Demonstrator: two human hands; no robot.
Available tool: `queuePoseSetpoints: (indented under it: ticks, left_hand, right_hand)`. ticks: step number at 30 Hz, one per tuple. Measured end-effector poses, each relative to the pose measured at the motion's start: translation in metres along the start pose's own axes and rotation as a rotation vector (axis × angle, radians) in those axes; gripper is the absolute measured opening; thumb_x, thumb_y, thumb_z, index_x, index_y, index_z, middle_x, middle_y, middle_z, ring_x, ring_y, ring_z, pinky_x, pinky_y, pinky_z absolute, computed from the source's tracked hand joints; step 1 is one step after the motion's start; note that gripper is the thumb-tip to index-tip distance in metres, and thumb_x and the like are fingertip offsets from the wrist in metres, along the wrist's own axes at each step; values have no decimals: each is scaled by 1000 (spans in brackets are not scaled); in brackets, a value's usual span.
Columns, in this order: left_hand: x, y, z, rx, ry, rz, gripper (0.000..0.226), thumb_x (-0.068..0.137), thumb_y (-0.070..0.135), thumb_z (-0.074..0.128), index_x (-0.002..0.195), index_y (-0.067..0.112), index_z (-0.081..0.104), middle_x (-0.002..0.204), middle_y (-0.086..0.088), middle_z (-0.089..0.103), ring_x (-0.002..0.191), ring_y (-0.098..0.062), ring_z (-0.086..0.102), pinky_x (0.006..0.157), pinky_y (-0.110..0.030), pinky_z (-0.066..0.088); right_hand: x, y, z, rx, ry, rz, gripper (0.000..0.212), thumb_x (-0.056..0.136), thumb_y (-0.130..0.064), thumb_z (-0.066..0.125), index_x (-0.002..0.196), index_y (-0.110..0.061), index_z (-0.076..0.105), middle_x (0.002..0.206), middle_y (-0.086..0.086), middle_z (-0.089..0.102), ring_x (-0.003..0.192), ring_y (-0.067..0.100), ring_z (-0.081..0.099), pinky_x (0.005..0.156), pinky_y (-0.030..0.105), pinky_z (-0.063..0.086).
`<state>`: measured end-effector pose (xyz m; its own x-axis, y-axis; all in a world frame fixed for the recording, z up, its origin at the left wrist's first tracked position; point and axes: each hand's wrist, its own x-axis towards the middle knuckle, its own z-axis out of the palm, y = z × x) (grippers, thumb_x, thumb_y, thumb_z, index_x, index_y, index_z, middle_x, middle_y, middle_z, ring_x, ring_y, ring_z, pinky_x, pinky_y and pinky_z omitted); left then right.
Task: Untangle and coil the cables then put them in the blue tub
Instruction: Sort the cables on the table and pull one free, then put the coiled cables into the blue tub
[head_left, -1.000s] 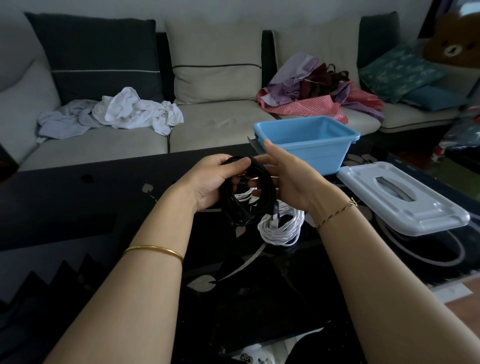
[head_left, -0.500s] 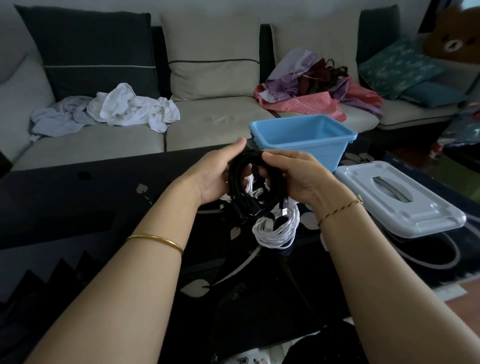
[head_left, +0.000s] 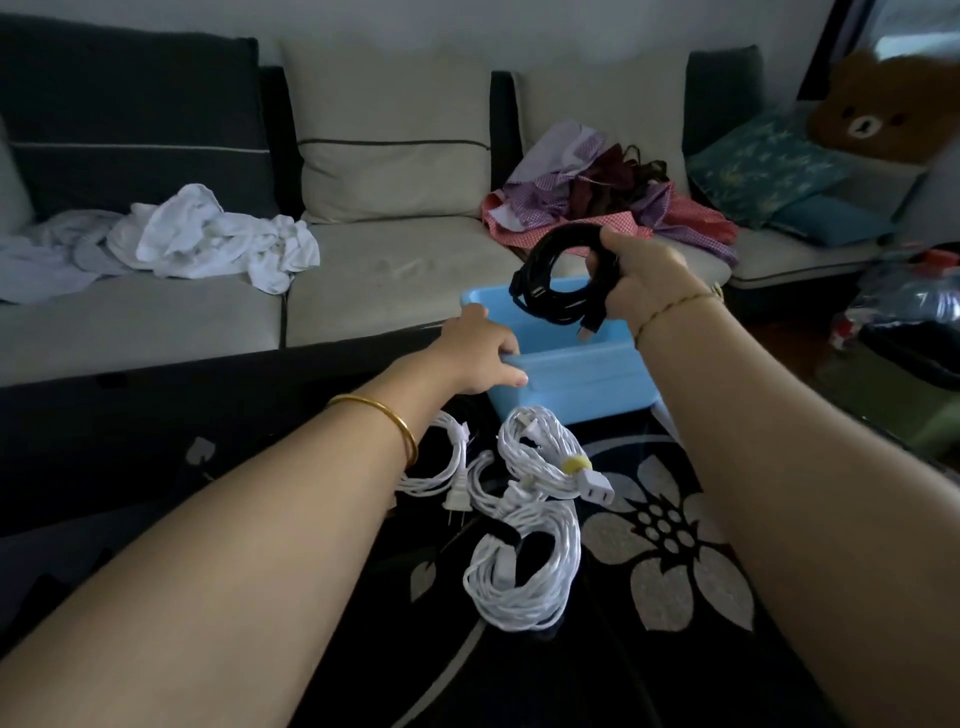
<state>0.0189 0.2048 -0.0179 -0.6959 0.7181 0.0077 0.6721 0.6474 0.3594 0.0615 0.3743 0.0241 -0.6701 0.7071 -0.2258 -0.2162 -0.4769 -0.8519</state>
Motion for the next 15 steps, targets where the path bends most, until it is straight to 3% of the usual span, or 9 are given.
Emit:
queuePoseSetpoints:
  ticks: [3,4,6,7,8,11,15]
  left_hand:
    - [-1,-7,-4,-9,-9,19,39,85,35,69,119,19,64,150,-16,22,139,-30,26,111,-33,25]
    - [-2,-11,-6,-14,-5,21,39,84,35,70,119,19,64,151,-14,22,140,-29,26,112,-32,24]
    - [-3,-17,-9,-20,1,35,41,83,34,71,121,18,64,150,-12,23,139,-27,28,112,-30,25]
    - [-4,-22,-11,-17,1,39,43,83,34,71,122,18,63,150,-11,23,139,-27,29,111,-29,25]
    - [-5,-23,-12,-13,-8,49,43,83,34,71,122,18,63,150,-11,23,138,-27,29,111,-29,25]
    - [-5,-25,-14,-6,-25,81,42,83,35,72,121,19,64,151,-11,21,140,-26,25,112,-29,24]
    - [-2,-28,-13,15,-37,87,43,82,39,72,120,22,64,152,-13,21,142,-27,21,114,-34,24]
  right_hand:
    - [19,8,-1,-319,-41,-41,36,99,-6,42,135,0,39,108,11,55,75,14,53,38,15,45]
    - [22,11,-2,-588,-57,-70,41,101,-7,38,141,1,35,127,14,50,90,19,56,46,12,48]
    - [17,16,-3,-1292,-37,-149,42,100,-21,44,141,-9,40,144,10,41,125,24,46,85,16,49]
    - [13,20,2,-1650,-41,-201,43,98,-27,49,139,-14,44,145,6,41,132,24,40,101,26,42]
    - [10,21,3,-1850,-49,-208,44,96,-29,52,138,-16,46,145,4,42,134,25,38,107,34,36]
    - [7,34,7,-2157,-128,-150,42,95,-26,54,135,-16,50,142,3,45,134,26,37,106,39,33]
    - [19,39,18,-2218,-368,-149,41,94,-26,55,134,-16,54,140,3,48,130,24,43,109,37,33]
